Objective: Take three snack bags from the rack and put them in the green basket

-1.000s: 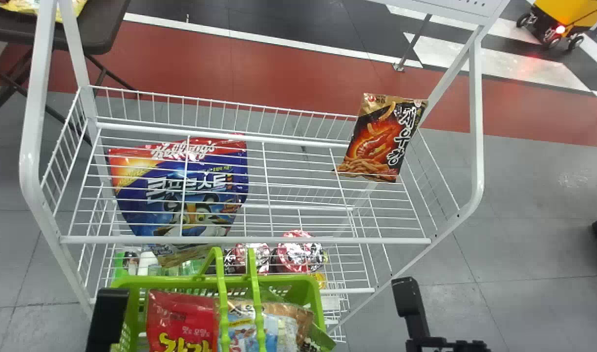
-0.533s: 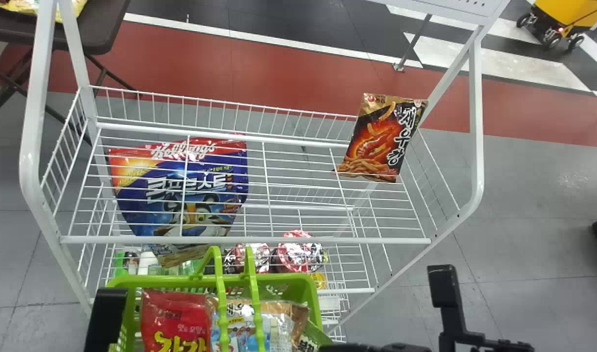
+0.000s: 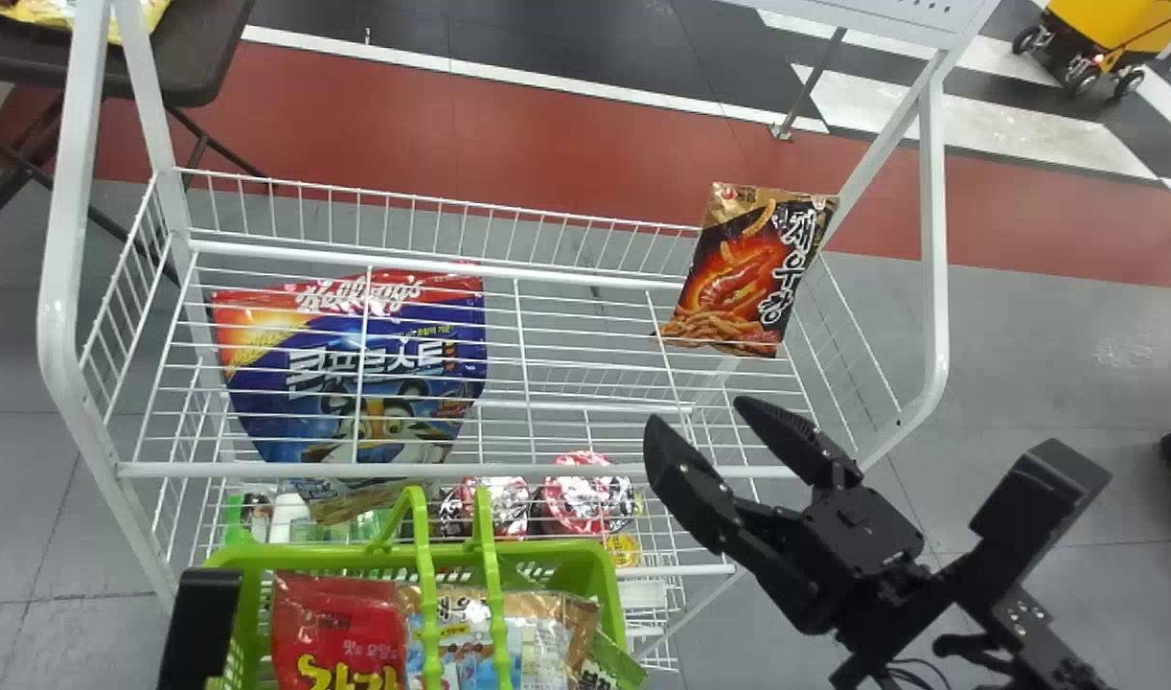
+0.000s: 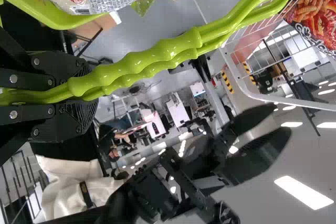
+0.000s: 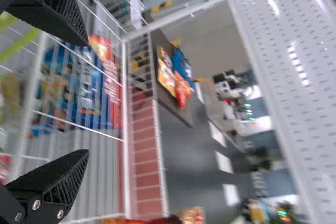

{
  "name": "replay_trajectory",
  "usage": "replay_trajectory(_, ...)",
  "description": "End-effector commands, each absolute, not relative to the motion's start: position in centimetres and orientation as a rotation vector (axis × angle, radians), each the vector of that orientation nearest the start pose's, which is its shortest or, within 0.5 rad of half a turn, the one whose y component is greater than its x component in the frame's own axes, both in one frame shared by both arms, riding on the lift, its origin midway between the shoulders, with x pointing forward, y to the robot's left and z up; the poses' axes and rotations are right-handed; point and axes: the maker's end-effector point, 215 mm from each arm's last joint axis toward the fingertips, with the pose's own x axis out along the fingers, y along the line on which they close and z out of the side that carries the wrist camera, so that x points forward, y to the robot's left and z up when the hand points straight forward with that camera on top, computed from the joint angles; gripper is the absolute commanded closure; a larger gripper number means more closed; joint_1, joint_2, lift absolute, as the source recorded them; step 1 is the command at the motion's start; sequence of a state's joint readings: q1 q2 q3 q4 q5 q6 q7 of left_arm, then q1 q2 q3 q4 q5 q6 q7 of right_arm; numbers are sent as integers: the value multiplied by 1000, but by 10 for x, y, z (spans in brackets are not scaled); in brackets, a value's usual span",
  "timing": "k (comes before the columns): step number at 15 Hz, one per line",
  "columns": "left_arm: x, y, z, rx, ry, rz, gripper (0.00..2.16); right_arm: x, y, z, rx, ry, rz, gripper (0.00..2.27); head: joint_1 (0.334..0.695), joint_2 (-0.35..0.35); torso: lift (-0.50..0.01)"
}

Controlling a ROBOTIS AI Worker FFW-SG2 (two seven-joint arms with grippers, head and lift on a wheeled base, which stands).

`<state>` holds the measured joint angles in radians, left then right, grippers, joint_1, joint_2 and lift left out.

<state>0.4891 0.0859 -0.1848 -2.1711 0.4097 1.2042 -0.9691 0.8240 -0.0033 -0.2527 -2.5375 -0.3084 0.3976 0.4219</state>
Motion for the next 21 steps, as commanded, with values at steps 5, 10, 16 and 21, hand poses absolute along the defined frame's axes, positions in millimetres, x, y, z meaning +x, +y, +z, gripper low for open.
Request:
replay_trajectory(5, 182, -51, -394, -821, 939, -1305, 1217, 351, -190, -288, 95, 127, 254, 154, 695, -350, -7)
replay_trajectory(10, 182, -51, -393, -824, 933, -1304, 1217, 351, -191, -284, 98, 116, 254, 154, 695, -350, -7)
replay_trajectory(16, 183, -51, -392, -822, 931, -1305, 1217, 351, -192, -278, 94, 95, 251, 154, 695, -350, -7)
replay_trajectory(21, 182, -51, -392, -822, 932, -1306, 1217, 351, -192, -270, 103, 67, 250, 154, 695, -350, -7)
